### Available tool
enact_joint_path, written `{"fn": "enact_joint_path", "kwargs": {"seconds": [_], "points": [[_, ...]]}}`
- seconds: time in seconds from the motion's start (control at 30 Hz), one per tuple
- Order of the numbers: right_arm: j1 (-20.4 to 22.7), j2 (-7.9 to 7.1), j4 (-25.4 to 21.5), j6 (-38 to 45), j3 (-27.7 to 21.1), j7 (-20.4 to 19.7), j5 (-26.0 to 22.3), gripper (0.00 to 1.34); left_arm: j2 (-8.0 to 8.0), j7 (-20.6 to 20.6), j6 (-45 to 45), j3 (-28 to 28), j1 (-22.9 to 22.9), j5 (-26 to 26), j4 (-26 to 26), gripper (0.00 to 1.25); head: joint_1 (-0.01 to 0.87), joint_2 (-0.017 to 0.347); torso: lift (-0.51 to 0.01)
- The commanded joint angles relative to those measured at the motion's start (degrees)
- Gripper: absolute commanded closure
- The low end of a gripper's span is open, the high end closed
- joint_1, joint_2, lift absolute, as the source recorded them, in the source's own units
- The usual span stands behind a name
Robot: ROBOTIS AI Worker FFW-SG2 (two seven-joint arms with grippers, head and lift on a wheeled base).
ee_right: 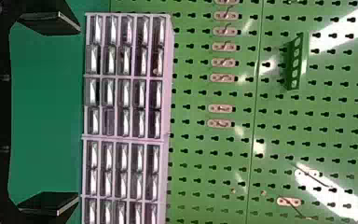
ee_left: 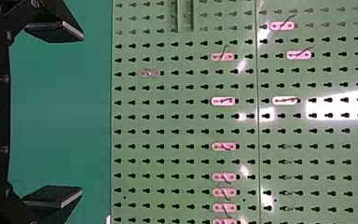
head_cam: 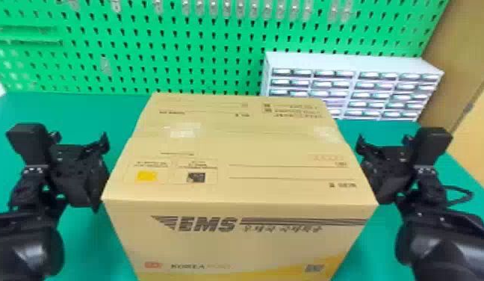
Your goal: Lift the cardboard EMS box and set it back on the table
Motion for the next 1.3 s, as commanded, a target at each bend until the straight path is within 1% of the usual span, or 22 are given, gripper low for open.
{"fn": "enact_joint_path", "kwargs": {"seconds": [0.0, 0.17, 0.33, 0.87, 0.9, 1.0, 1.07, 1.13, 1.2, 1.27], "points": [[0.0, 0.29, 0.11, -0.78, 0.09, 0.0, -0.42, 0.05, 0.0, -0.06, 0.0, -0.27, -0.17, 0.25, 0.0, 0.13, 0.678, -0.017, -0.091], [0.09, 0.99, 1.6, -3.15, -0.26, 0.0, -1.65, 0.05, 0.0, -0.06, 0.0, -0.62, -0.35, 0.6, 0.09, 0.13, 0.678, -0.017, -0.091], [0.09, 1.34, 3.45, -6.32, -0.17, 0.0, -3.49, 0.05, 0.0, -0.41, 0.0, -0.71, -0.43, 0.96, 0.44, 0.13, 0.678, -0.017, -0.091], [-0.09, 1.78, 3.71, -7.46, -0.44, -0.79, -3.14, 0.06, 0.0, -0.59, 0.0, -0.8, -0.7, 1.66, 0.79, 0.13, 0.678, -0.017, -0.091], [-0.09, 1.78, 3.71, -7.46, -0.44, -0.88, -2.97, 0.08, 0.0, -0.59, 0.0, -0.8, -0.7, 1.66, 0.79, 0.13, 0.678, -0.017, -0.091], [-0.09, 1.78, 3.71, -7.46, -0.44, -1.06, -2.88, 0.24, 0.0, -0.59, 0.0, -0.8, -0.7, 1.66, 0.79, 0.15, 0.678, -0.017, -0.091], [0.0, 1.78, 3.71, -7.46, -0.44, -1.23, -2.88, 0.42, 0.0, -0.59, 0.0, -0.8, -0.7, 1.66, 0.79, 0.23, 0.678, -0.017, -0.091], [0.0, 1.78, 3.71, -7.46, -0.44, -1.32, -2.88, 0.56, 0.0, -0.59, 0.0, -0.8, -0.7, 1.66, 0.79, 0.33, 0.678, -0.017, -0.091], [0.0, 1.78, 3.71, -7.46, -0.44, -1.41, -2.88, 0.57, 0.0, -0.59, 0.0, -0.8, -0.7, 1.66, 0.79, 0.38, 0.678, -0.017, -0.091], [0.0, 1.78, 3.71, -7.46, -0.35, -1.5, -2.79, 0.57, 0.0, -0.59, 0.0, -0.8, -0.7, 1.66, 0.79, 0.39, 0.678, -0.017, -0.091]]}}
